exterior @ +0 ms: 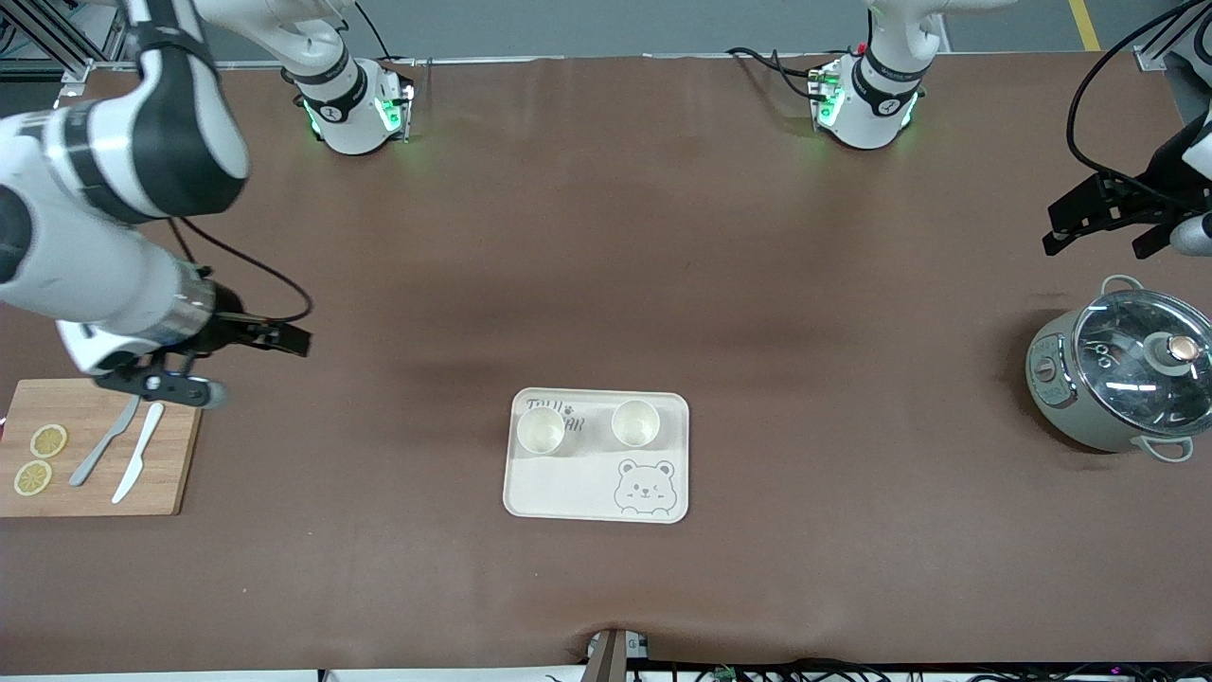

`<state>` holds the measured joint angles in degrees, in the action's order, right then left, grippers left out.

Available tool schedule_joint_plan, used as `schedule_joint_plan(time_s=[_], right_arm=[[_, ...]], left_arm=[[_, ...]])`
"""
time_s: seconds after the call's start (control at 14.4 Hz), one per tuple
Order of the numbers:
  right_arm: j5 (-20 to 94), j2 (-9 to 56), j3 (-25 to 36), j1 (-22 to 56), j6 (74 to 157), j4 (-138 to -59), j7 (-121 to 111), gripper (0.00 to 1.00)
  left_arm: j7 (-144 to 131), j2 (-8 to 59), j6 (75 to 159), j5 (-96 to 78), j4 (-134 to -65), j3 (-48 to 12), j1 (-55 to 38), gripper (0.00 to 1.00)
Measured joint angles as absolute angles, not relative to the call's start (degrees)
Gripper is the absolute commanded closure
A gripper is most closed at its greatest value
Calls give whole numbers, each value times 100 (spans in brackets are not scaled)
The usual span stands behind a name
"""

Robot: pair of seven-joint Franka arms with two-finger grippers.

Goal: Place white IKEA cup upright on tray with both arms

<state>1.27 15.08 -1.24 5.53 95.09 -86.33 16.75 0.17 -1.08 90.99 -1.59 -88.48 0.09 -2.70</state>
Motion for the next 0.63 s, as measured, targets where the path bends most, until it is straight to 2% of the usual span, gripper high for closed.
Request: schedule_joint_plan(time_s=[0.35, 0.63], right_arm=[[128, 1507, -120, -29, 9554, -8643, 781, 0], [128, 1507, -121, -162, 9628, -8661, 630, 0]], left_arm=[[19, -108, 9099, -159, -8840, 24, -254, 0], [53, -97, 9098, -158, -8841, 27, -239, 0]])
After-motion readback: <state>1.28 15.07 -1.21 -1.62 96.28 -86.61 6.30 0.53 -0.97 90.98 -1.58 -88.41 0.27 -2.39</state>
